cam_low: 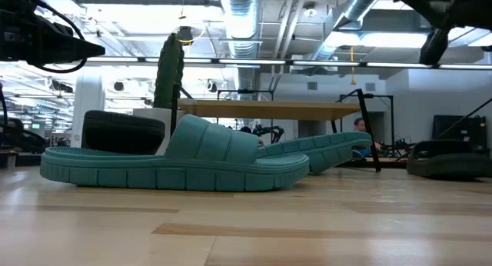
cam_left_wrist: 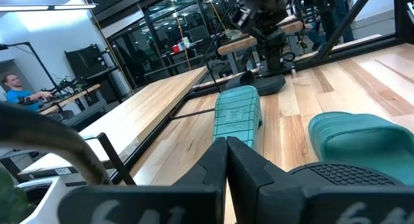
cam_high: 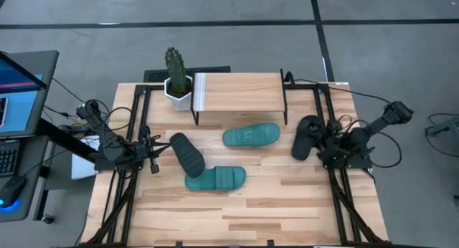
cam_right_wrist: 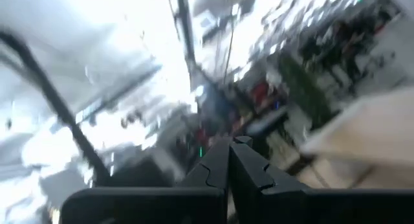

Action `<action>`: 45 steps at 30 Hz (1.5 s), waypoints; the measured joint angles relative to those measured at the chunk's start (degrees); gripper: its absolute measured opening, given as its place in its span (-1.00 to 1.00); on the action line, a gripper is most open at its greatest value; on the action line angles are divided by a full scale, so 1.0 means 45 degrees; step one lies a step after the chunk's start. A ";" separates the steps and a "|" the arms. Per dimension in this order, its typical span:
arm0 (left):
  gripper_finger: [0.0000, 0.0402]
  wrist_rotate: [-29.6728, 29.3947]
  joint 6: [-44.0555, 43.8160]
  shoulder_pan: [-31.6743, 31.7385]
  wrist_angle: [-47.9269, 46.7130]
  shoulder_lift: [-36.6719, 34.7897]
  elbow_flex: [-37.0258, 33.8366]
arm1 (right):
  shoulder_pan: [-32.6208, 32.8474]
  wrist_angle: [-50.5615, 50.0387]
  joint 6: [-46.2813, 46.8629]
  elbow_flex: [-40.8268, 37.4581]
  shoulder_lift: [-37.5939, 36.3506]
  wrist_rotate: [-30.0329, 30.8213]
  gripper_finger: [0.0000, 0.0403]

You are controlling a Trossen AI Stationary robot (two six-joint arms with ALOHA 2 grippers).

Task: Pick and place slides into the shelf
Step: Put the right black slipper on the shelf

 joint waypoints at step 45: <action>-1.00 -0.0001 -0.0035 -0.0004 0.0004 0.0001 -0.0004 | 0.0417 -1.0759 -0.6104 0.8063 0.2262 -0.1455 -1.00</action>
